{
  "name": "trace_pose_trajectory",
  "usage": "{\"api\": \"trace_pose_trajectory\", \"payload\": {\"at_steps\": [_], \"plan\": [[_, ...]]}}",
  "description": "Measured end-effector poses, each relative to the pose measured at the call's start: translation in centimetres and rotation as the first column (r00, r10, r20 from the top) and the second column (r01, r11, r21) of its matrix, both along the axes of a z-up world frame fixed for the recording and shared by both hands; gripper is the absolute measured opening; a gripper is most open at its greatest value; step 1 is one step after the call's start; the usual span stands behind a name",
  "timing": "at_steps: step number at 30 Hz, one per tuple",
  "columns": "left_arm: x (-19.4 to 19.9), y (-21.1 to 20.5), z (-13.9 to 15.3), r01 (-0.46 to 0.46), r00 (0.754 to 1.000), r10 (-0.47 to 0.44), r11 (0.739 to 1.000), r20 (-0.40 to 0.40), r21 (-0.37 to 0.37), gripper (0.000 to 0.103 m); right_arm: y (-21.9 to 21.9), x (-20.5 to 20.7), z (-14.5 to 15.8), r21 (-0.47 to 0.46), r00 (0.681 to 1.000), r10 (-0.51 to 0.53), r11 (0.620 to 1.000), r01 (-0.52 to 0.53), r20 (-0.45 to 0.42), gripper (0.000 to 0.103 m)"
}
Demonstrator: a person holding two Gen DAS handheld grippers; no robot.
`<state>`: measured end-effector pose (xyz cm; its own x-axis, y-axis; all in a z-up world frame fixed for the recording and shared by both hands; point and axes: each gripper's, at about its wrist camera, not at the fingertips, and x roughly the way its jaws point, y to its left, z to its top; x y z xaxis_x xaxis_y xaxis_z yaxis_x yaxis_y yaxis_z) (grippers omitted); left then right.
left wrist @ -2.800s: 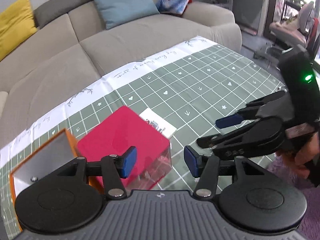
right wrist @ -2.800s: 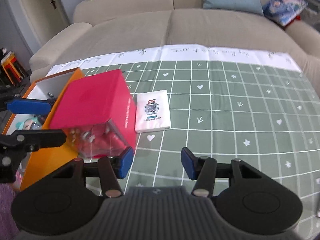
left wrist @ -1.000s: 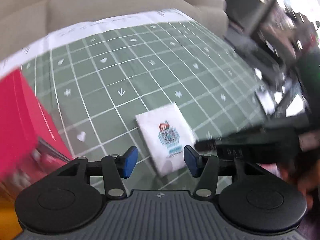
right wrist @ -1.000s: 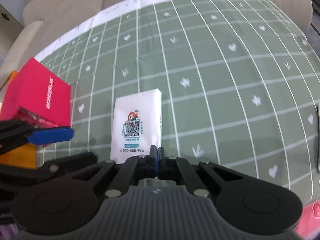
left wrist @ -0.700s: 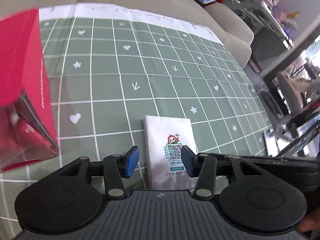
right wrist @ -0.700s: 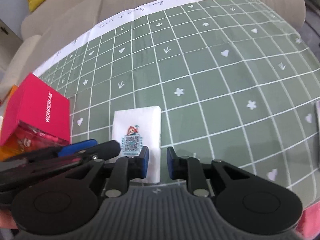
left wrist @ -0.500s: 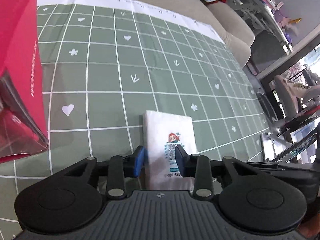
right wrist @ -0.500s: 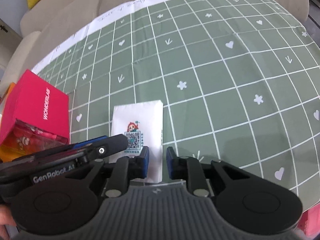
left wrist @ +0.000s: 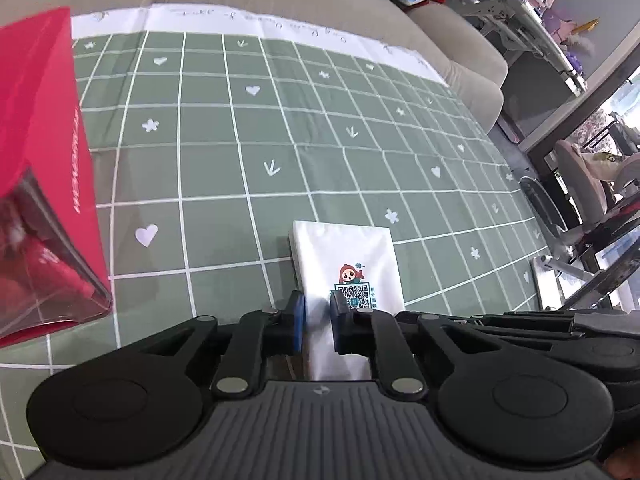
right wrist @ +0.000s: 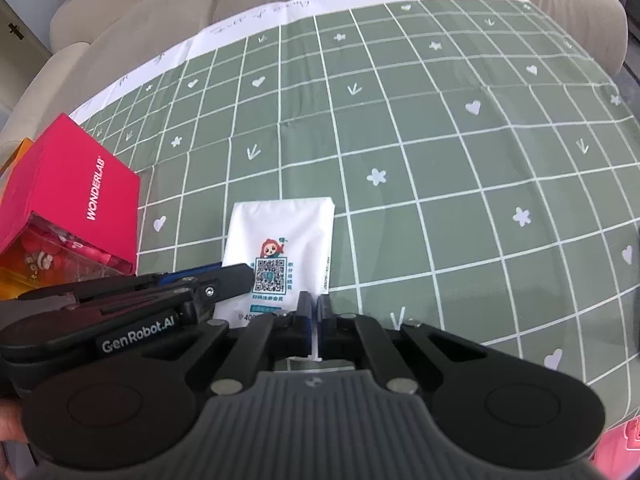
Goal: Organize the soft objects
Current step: 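Grasp the white QR-code card with the right tool while the left tool pinches it too, then carry the white card into the orange box and open both tools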
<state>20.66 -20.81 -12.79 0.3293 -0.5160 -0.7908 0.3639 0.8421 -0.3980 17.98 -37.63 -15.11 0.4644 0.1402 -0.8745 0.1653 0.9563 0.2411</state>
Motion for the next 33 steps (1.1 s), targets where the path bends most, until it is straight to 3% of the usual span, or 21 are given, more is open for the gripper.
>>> {"api": "trace_pose_trajectory", "payload": {"at_steps": [7, 16, 24, 33], "plan": [[-1.7, 2.0, 3.1, -0.01, 0.999, 0.011, 1.0, 0.046, -0.029, 0.014, 0.7, -1.7, 2.5, 0.014, 0.999, -0.001, 1.0, 0.0, 0.052, 0.0], [-5.7, 6.8, 9.3, -0.065, 0.983, 0.077, 0.995, 0.165, -0.074, 0.014, 4.6, -5.4, 7.9, 0.015, 0.987, 0.035, 0.999, -0.038, 0.159, 0.0], [-8.6, 13.6, 13.7, -0.174, 0.945, 0.196, 0.979, 0.261, -0.106, 0.014, 11.1, -7.3, 12.7, -0.041, 0.951, 0.148, 0.989, -0.142, 0.272, 0.0], [-10.0, 23.5, 14.5, -0.362, 0.886, 0.374, 0.927, 0.274, -0.094, 0.014, 22.3, -6.3, 14.4, -0.095, 0.883, 0.362, 0.932, -0.35, 0.297, 0.0]]}}
